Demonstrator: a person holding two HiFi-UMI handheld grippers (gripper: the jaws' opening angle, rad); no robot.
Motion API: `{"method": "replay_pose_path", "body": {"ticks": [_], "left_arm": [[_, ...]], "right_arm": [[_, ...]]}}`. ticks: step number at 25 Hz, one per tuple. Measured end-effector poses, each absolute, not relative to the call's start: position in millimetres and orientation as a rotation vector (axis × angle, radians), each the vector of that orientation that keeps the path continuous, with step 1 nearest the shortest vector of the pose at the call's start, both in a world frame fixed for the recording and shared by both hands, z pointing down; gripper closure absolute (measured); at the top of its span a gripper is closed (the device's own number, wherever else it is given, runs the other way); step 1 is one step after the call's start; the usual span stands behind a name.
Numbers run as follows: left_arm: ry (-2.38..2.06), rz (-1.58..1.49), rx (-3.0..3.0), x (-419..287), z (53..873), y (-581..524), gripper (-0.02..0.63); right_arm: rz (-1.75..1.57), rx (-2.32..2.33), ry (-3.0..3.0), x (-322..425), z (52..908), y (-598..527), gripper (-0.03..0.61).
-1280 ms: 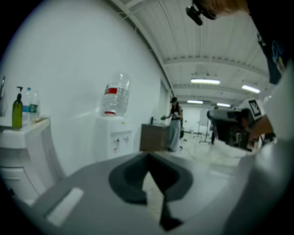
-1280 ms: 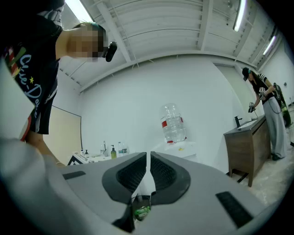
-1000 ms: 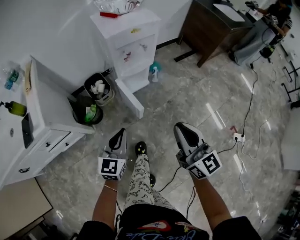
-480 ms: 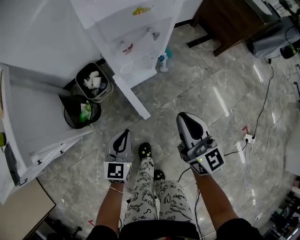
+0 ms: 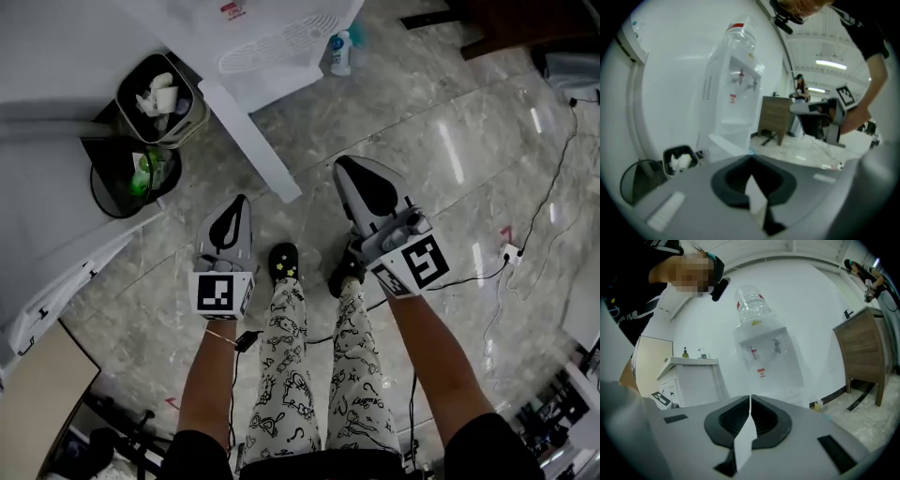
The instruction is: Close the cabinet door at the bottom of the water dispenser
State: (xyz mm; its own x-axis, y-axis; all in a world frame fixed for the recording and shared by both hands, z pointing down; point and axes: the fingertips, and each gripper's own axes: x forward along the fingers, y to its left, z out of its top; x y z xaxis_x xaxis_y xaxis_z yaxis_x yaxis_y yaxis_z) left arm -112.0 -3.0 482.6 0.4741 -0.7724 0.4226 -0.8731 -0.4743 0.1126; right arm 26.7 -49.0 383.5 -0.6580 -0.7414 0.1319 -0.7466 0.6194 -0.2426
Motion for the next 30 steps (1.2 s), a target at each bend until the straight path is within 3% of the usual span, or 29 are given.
{"method": "replay_pose_path", "body": {"ticks": [12,30], "left_arm": [[-1.402,0.526,2.284,-104.1,562.3,-8.8,0.612],[-1.394,0.452,2.317,-21.6,563.2,-78.6,0.614]], "right_arm": [[0.529,1.073,-2.836,4.7,447.2,-91.0,0.560],[0.499,0.965,-2.832,40.8,467.4,-134.9,0.561]]}}
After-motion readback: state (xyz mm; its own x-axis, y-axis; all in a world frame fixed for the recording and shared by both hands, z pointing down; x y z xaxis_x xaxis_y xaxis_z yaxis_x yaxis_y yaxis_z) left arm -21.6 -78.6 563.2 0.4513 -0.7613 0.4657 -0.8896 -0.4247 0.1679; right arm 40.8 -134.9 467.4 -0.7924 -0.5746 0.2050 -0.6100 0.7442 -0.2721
